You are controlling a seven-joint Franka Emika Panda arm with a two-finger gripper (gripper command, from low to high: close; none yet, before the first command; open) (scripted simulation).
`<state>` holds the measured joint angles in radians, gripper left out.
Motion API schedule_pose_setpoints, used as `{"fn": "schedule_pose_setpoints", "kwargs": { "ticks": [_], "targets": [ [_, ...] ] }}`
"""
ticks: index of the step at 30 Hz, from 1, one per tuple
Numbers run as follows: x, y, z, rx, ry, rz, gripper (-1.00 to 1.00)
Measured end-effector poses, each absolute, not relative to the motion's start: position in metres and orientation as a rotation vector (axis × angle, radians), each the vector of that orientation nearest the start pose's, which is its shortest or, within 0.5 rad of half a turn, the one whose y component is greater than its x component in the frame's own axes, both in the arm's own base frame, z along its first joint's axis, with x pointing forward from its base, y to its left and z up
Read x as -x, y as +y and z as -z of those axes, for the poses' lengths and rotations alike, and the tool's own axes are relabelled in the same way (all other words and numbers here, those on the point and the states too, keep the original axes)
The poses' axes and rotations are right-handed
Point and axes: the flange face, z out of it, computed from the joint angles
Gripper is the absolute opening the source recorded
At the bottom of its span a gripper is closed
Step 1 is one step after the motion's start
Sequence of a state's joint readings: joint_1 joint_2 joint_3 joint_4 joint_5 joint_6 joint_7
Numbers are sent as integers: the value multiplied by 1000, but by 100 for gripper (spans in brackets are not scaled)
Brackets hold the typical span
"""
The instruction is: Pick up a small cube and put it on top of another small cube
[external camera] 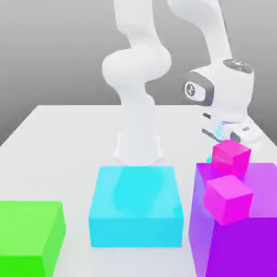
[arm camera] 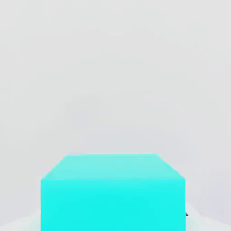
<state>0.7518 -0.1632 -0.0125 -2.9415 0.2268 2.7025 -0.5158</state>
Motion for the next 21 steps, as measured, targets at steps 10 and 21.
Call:
{"fn": "schedule_pose_setpoints", "kwargs": {
  "ticks": [10,21],
  "targets": [
    [-291,147,-244,2789,-237,-458,-100],
    [-379,116,-386,2798,161,-374,-100]
  ]
}}
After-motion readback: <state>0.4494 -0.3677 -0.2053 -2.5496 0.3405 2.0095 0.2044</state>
